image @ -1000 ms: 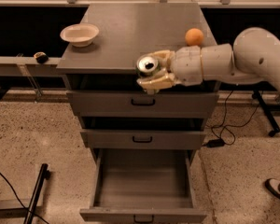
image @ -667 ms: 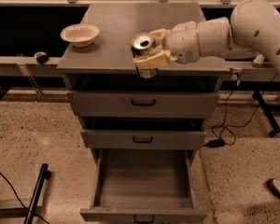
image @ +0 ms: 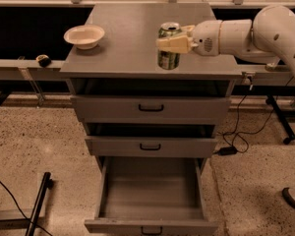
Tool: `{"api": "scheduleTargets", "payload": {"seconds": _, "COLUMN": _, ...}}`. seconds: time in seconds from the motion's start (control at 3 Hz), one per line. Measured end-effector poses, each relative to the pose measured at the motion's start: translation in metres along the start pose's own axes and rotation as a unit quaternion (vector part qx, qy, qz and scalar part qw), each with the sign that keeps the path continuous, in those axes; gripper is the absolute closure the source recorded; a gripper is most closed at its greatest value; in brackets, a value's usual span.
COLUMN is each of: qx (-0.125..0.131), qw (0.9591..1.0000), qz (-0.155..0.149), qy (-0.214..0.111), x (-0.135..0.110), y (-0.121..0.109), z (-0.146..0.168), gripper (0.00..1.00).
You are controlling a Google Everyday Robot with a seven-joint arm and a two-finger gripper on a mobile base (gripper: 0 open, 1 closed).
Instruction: Pick green can from bottom drawer and place on counter
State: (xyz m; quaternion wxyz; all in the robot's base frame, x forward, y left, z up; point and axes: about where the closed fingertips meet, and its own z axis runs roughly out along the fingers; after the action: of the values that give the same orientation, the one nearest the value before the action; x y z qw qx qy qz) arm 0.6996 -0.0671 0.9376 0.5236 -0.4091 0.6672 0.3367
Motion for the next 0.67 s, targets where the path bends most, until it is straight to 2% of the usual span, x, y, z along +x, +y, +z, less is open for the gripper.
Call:
{"api": "scheduleTargets", "payload": {"seconds": 0.33, "qx": 0.025, "qw": 0.9995, "qz": 0.018, "qy": -0.012, "x": -0.007, "y": -0.031, "z": 0.013, "gripper": 1.0}}
{"api": "scheduleTargets", "payload": {"seconds": 0.67, "qx": 0.032, "qw": 0.9994, "qz": 0.0, "qy": -0.015, "x": -0.015, "y": -0.05, "z": 0.033, "gripper": 1.0}}
